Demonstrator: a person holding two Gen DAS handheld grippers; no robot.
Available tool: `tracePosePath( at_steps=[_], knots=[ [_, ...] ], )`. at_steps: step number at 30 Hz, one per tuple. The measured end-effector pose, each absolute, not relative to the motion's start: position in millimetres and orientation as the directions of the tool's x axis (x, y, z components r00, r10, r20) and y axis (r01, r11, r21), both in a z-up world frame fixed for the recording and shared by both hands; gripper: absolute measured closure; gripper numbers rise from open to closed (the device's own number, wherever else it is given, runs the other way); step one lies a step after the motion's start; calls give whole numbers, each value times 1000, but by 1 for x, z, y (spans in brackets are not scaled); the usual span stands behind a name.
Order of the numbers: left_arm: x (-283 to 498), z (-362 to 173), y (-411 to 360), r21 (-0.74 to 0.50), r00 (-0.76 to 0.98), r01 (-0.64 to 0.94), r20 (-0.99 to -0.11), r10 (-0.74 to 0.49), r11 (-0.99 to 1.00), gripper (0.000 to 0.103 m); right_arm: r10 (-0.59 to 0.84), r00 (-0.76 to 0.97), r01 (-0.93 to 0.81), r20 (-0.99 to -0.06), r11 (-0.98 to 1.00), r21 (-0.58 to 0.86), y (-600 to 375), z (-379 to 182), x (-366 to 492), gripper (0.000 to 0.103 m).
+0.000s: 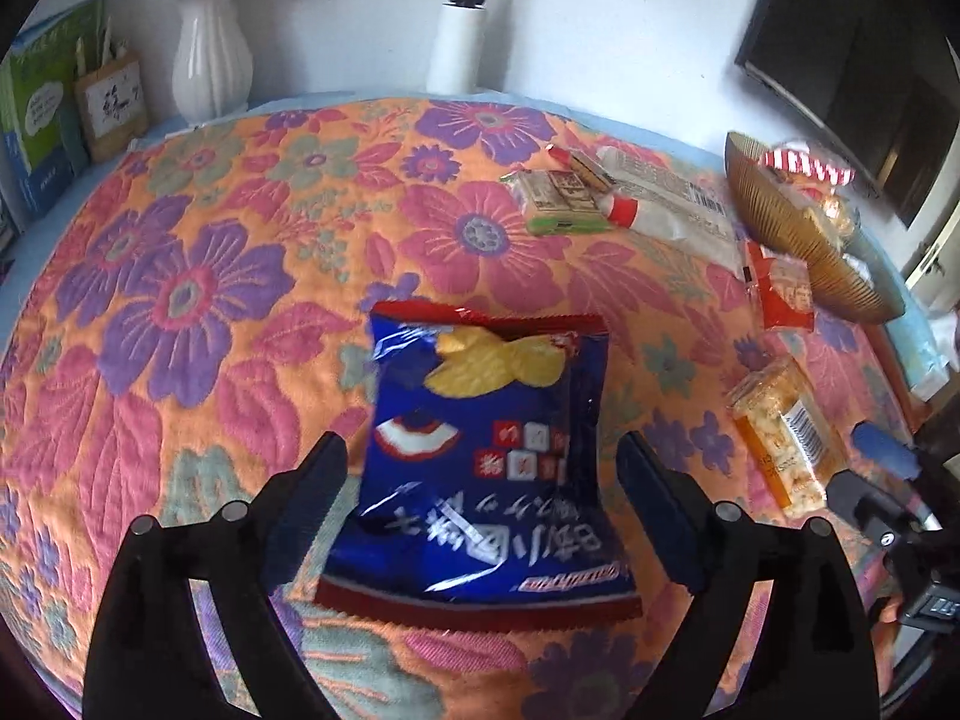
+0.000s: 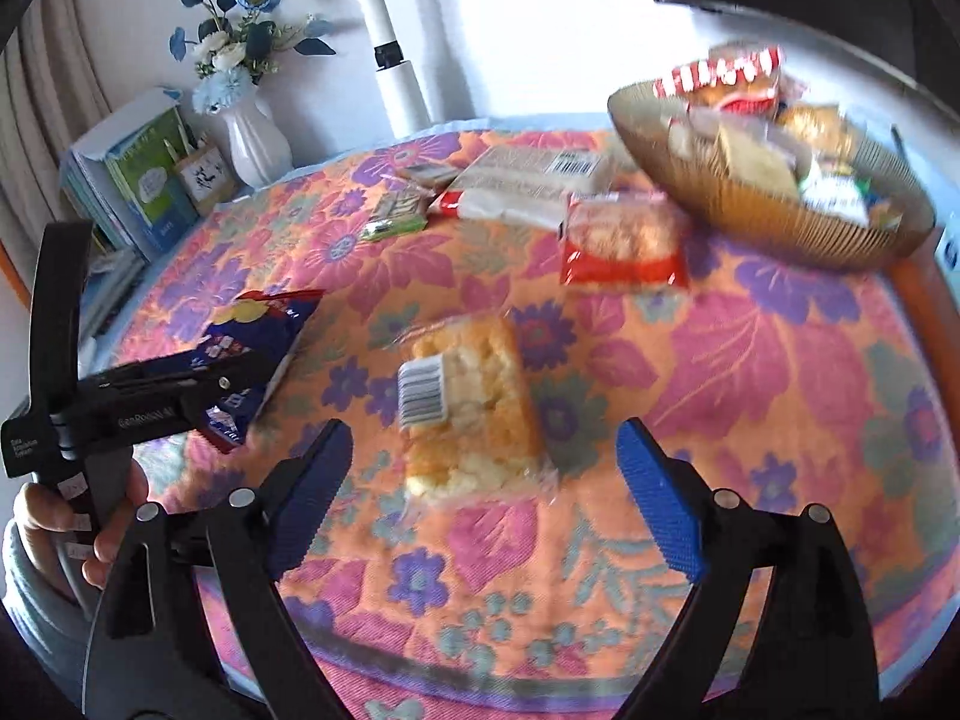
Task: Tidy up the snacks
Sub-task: 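Lift both packs, lower them into the glass bowl and release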
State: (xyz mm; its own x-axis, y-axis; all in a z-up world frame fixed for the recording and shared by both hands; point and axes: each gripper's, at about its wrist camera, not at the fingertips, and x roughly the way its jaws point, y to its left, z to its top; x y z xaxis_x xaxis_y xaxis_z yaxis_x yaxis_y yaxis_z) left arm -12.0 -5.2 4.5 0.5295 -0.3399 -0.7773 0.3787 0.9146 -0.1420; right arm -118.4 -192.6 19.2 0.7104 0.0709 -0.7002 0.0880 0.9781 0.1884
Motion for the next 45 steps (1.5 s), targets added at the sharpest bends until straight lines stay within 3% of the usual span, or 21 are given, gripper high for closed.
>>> tracePosePath(
  at_steps=[4, 7, 10, 12, 16, 17, 23, 37, 45],
  knots=[
    [-13, -2, -22, -11, 565, 378, -789, -240, 926, 24, 64, 698, 89, -713, 981, 175, -188, 13, -111, 13],
    [-17, -1, -21, -6, 576, 391, -778, -250, 920, 34, 63, 688, 92, -723, 981, 173, -186, 6, -110, 13],
    [-18, 0, -16, -35, 578, 387, -770, -272, 921, 37, 44, 679, 98, -733, 984, 150, -182, 0, -106, 15],
    [-18, 1, -14, -58, 575, 388, -765, -290, 920, 39, 33, 669, 99, -743, 986, 132, -178, -4, -104, 22],
    [-19, 1, -13, -62, 578, 385, -761, -294, 921, 41, -21, 668, 92, -744, 994, 55, -169, -6, -103, 52],
    [-19, 1, -14, -59, 582, 384, -760, -291, 921, 42, -27, 671, 84, -741, 996, 39, -166, -5, -104, 54],
    [-38, 19, -21, -49, 617, 409, -721, -316, 911, 47, 7, 706, 89, -708, 991, 99, -179, 13, -120, 54],
    [-86, 187, -118, -139, 620, 662, -450, -643, 736, 47, -77, 876, 262, -475, 905, 335, -348, 150, -169, 54],
    [-12, 185, -219, -166, 564, 692, -482, -670, 703, 47, -224, 852, 441, -473, 793, 420, -435, 158, -142, 54]
  ],
)
